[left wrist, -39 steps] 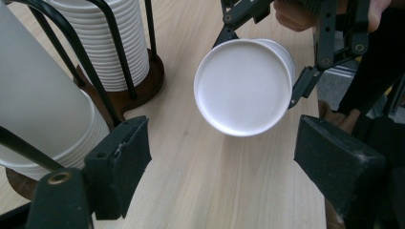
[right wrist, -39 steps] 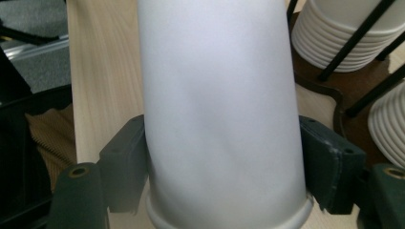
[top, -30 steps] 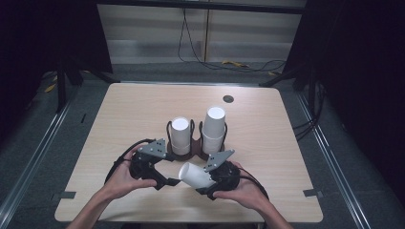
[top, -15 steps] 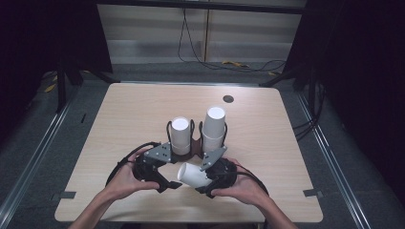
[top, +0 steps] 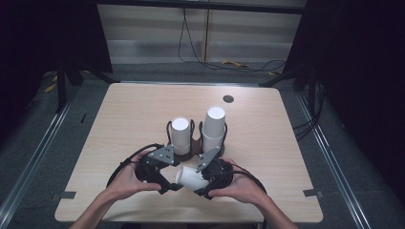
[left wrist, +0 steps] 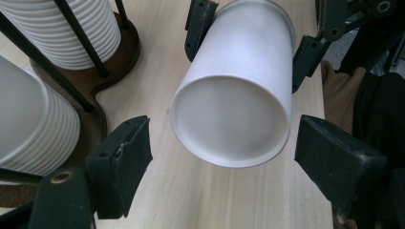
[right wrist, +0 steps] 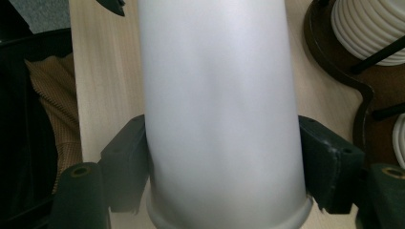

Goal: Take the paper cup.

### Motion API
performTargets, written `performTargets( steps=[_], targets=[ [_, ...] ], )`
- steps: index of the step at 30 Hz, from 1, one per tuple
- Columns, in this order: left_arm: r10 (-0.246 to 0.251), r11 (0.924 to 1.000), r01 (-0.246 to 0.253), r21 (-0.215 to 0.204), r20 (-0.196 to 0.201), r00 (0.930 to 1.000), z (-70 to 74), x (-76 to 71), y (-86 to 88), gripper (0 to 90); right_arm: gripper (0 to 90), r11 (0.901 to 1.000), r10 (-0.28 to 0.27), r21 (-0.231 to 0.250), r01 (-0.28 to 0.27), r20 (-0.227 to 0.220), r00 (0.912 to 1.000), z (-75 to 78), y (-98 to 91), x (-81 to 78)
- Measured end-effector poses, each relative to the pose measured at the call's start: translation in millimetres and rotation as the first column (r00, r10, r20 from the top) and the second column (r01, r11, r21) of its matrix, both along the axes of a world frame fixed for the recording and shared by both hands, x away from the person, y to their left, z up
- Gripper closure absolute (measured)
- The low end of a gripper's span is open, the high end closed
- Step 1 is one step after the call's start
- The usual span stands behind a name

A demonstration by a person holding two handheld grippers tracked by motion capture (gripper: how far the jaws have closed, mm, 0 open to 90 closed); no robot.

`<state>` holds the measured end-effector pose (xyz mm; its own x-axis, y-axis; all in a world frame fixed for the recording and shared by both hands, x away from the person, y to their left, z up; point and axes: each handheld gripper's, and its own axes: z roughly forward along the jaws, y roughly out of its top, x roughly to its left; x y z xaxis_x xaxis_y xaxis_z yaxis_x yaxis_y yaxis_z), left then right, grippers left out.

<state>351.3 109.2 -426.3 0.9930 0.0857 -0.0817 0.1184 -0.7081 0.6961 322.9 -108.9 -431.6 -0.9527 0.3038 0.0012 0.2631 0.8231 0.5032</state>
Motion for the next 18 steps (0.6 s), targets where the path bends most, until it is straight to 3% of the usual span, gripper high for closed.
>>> performTargets(
  steps=[5,12,18],
  targets=[
    [-0.023,0.9997,0.023,0.005,0.01,0.9997,-0.7,0.0,-1.1,20.2,26.8,0.9992,0.005,-0.039,-0.005,-0.014,0.9999,0.5,5.0,1.4],
    [-0.058,0.9971,0.058,0.05,-0.002,0.9983,-5.8,-0.5,-4.8,23.3,26.8,0.9953,0.012,-0.095,-0.016,-0.036,0.9993,-0.4,12.4,3.5],
    [-0.058,0.9961,0.059,0.066,-0.004,0.9983,-9.5,-1.8,-6.6,23.6,26.8,0.9909,0.032,-0.129,-0.039,-0.055,0.998,0.9,17.8,5.5]
  ],
)
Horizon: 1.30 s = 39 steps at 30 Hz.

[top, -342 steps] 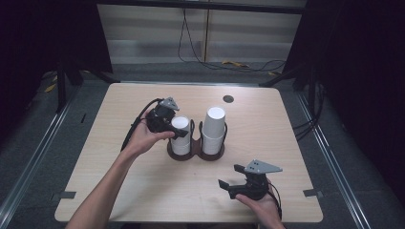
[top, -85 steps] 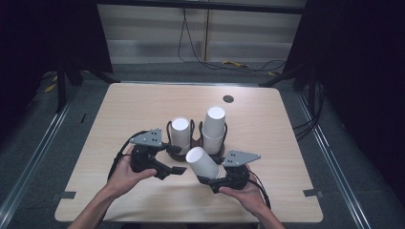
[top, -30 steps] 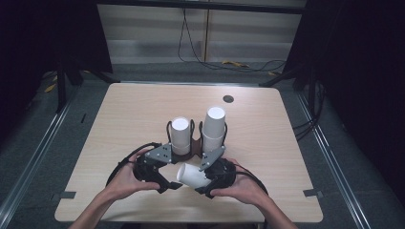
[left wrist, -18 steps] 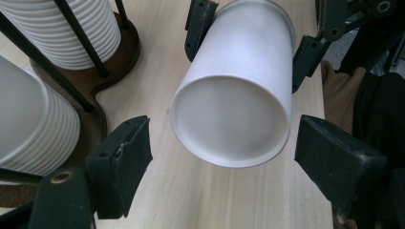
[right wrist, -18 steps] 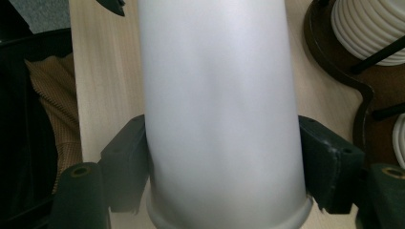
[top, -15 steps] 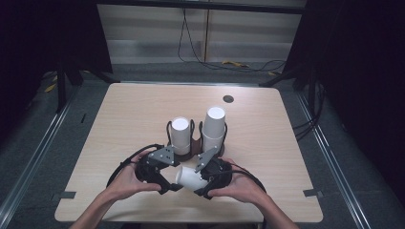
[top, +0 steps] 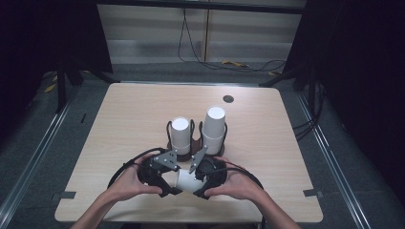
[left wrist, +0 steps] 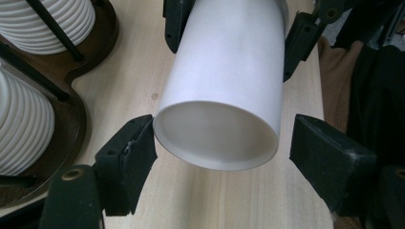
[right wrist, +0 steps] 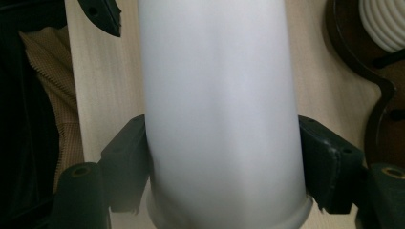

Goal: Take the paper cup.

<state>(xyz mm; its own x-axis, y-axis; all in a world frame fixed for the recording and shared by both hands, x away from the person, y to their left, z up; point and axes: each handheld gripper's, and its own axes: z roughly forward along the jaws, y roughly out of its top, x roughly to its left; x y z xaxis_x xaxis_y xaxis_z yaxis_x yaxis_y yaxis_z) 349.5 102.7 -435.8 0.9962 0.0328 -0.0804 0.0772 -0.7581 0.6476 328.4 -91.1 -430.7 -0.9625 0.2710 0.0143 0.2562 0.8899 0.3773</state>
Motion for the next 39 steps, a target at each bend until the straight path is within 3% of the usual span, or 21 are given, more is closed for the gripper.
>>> performTargets(
  steps=[5,6,8,13,20,29,30,34,39],
  targets=[
    [-0.007,1.0,0.007,0.0,0.009,0.9999,-1.1,-1.0,-0.9,23.5,26.9,0.9996,0.019,-0.019,-0.019,-0.009,0.9998,0.8,4.4,1.1],
    [-0.02,0.9996,0.02,0.021,0.001,0.9998,0.7,-0.3,-0.7,23.5,26.8,0.9997,0.015,-0.017,-0.015,-0.012,0.9998,0.8,5.4,0.9],
    [-0.019,0.9998,0.019,0.0,0.004,0.9998,-1.1,-1.8,-1.5,23.5,26.9,0.9997,0.023,-0.012,-0.024,-0.021,0.9995,0.5,6.6,1.7],
    [-0.026,0.9996,0.026,-0.008,0.007,0.9996,-1.5,-2.8,-1.9,24.7,26.8,0.9996,0.026,0.007,-0.026,-0.027,0.9993,-0.3,8.1,2.1],
    [-0.057,0.9984,0.057,-0.002,0.002,0.9984,-2.5,-3.7,-3.9,27.4,26.9,0.9989,0.036,0.03,-0.035,-0.043,0.9984,-0.8,9.7,1.7],
    [-0.062,0.9981,0.062,-0.004,-0.006,0.9981,-2.7,-3.5,-3.6,29.0,26.8,0.9966,0.06,0.061,-0.056,-0.066,0.996,-1.7,9.6,2.1],
    [-0.068,0.9976,0.068,0.012,-0.012,0.9976,-1.0,-2.8,-3.2,28.3,26.8,0.9965,0.058,0.064,-0.054,-0.068,0.996,-1.8,9.9,1.5],
    [-0.063,0.998,0.063,-0.013,-0.016,0.9979,-2.6,-4.1,-3.1,29.2,26.9,0.9961,0.06,0.067,-0.056,-0.064,0.9961,-1.8,10.8,0.7],
    [-0.071,0.9974,0.071,-0.008,-0.01,0.9974,-2.8,-5.5,-3.7,32.7,26.9,0.9959,0.065,0.067,-0.061,-0.067,0.9956,-3.0,11.0,0.1]
  ],
)
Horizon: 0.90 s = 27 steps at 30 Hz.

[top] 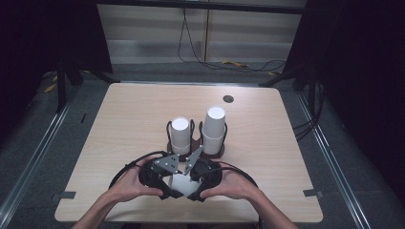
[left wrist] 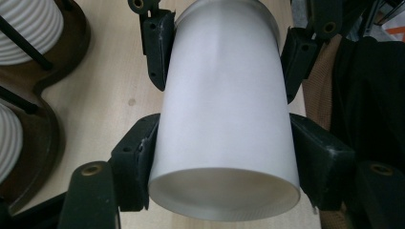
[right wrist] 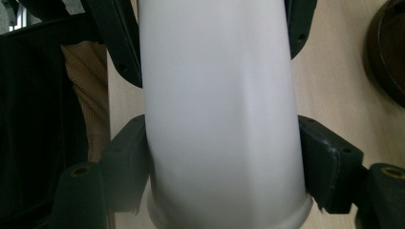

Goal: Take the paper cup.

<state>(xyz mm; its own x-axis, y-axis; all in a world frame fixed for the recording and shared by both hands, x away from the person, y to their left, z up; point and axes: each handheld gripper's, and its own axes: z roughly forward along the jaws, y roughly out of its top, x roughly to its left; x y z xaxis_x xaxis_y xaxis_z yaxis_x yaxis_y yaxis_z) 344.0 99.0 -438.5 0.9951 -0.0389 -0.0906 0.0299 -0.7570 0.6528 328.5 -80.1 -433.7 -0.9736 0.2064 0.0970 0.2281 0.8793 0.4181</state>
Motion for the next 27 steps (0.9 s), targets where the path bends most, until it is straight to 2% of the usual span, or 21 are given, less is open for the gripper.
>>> performTargets(
  steps=[3,5,10,15,18,19,22,23,26,27],
  targets=[
    [-0.008,0.9999,0.008,0.007,-0.005,1.0,1.0,0.9,0.9,32.8,25.8,0.9999,-0.003,0.012,0.003,-0.001,1.0,-0.7,-1.1,0.2],
    [0.002,1.0,-0.002,0.005,0.01,1.0,1.8,0.0,1.3,33.0,24.2,0.9996,-0.001,0.028,0.0,0.009,1.0,-1.3,-2.2,0.2],
    [0.019,0.9998,-0.02,0.003,0.016,0.9997,3.1,0.3,2.5,33.4,13.9,0.9956,-0.013,0.093,0.01,0.029,0.9995,2.2,-6.1,2.6],
    [0.016,0.9999,-0.016,0.001,0.012,0.9998,4.0,0.4,4.3,33.4,14.0,0.9918,-0.042,0.122,0.039,0.025,0.9988,4.2,-11.6,4.2],
    [0.019,0.9998,-0.019,0.0,0.025,0.9995,3.7,0.5,4.7,33.4,13.9,0.9868,-0.064,0.15,0.06,0.022,0.9977,4.7,-16.9,4.1],
    [0.02,0.9998,-0.02,0.002,0.012,0.9997,4.0,0.6,5.0,33.4,13.9,0.9859,-0.069,0.154,0.064,0.026,0.9973,4.6,-18.7,4.1],
    [0.018,0.9998,-0.017,-0.008,0.023,0.9996,4.6,1.1,5.6,33.5,14.0,0.9809,-0.095,0.172,0.09,0.023,0.9952,4.5,-24.1,3.5],
    [0.028,0.9995,-0.028,-0.015,0.02,0.9994,4.2,0.6,6.0,33.5,13.8,0.9784,-0.105,0.182,0.098,0.032,0.9939,5.3,-26.2,2.9],
    [0.028,0.9996,-0.028,0.0,0.011,0.9995,5.2,1.8,7.5,33.5,13.9,0.9705,-0.128,0.211,0.116,0.045,0.9908,7.1,-33.1,1.3],
    [0.031,0.9995,-0.031,-0.011,0.011,0.9995,4.1,1.6,7.5,33.4,13.9,0.9685,-0.135,0.218,0.121,0.05,0.9896,7.9,-35.6,0.7]
  ],
)
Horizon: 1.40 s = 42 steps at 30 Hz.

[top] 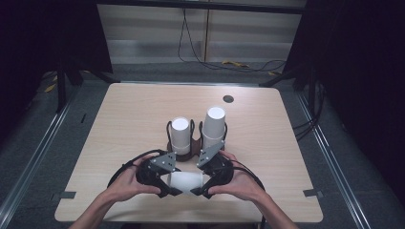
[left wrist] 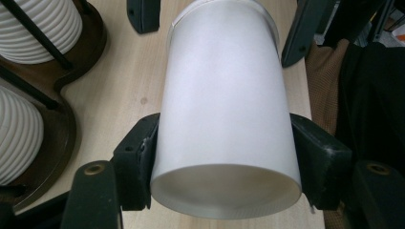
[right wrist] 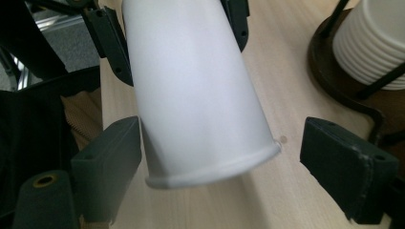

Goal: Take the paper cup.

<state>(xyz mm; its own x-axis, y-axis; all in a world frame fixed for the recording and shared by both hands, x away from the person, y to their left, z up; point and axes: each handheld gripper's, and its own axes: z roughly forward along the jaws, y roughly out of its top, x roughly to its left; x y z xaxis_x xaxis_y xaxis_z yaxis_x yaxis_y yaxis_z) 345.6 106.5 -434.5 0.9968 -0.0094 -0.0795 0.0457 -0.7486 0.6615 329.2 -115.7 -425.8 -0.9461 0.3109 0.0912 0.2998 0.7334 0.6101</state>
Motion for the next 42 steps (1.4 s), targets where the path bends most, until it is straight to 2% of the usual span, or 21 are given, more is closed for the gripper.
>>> performTargets(
  steps=[9,11,13,22,24,27,29,30,32,34,38,42],
  targets=[
    [0.008,0.9995,-0.008,-0.03,0.006,1.0,0.5,1.2,3.7,33.1,13.7,0.9949,-0.064,0.08,0.061,0.029,0.9976,5.0,-24.0,-5.3],
    [-0.01,0.9992,0.01,-0.039,0.0,1.0,0.6,0.9,4.6,33.1,13.7,0.9926,-0.072,0.1,0.07,0.021,0.9972,4.4,-28.9,-6.2],
    [0.0,0.9991,0.0,-0.042,0.001,1.0,0.9,0.7,5.4,33.0,13.7,0.9909,-0.089,0.103,0.086,0.025,0.9957,2.5,-33.5,-7.5],
    [0.019,0.9943,-0.02,-0.104,-0.002,0.9998,1.9,3.2,9.9,32.6,13.8,0.9814,-0.128,0.147,0.124,0.018,0.9916,-5.4,-47.2,-14.0],
    [0.03,0.9922,-0.029,-0.121,0.011,0.9995,2.8,4.1,11.7,32.5,13.8,0.9782,-0.132,0.165,0.127,0.021,0.991,-7.2,-49.5,-15.3],
    [0.045,0.987,-0.044,-0.155,0.0,0.999,3.0,4.1,13.3,32.5,13.8,0.9728,-0.144,0.186,0.138,0.023,0.9893,-10.4,-51.5,-18.0],
    [0.049,0.9855,-0.046,-0.163,0.011,0.9987,3.9,4.8,14.4,32.5,13.8,0.9692,-0.147,0.203,0.139,0.022,0.989,-12.5,-52.5,-19.3],
    [0.056,0.9814,-0.055,-0.184,0.002,0.9984,3.5,4.6,14.7,32.5,13.8,0.9679,-0.148,0.209,0.139,0.027,0.9886,-13.4,-52.8,-19.7],
    [0.062,0.9775,-0.059,-0.203,0.007,0.998,4.1,5.2,16.3,32.4,13.8,0.9653,-0.15,0.221,0.139,0.032,0.9882,-14.7,-53.2,-20.7],
    [0.061,0.9735,-0.06,-0.221,-0.004,0.9981,4.0,5.3,17.2,32.4,13.7,0.9622,-0.152,0.234,0.14,0.032,0.9879,-15.8,-53.3,-21.5],
    [0.078,0.9614,-0.076,-0.264,-0.004,0.9969,3.5,4.4,18.2,32.3,13.7,0.955,-0.152,0.264,0.136,0.04,0.9876,-18.6,-52.9,-23.3],
    [0.078,0.9534,-0.078,-0.291,-0.013,0.9969,2.7,2.7,17.9,32.2,13.6,0.9462,-0.149,0.298,0.127,0.052,0.9875,-19.5,-51.9,-24.9]
  ],
)
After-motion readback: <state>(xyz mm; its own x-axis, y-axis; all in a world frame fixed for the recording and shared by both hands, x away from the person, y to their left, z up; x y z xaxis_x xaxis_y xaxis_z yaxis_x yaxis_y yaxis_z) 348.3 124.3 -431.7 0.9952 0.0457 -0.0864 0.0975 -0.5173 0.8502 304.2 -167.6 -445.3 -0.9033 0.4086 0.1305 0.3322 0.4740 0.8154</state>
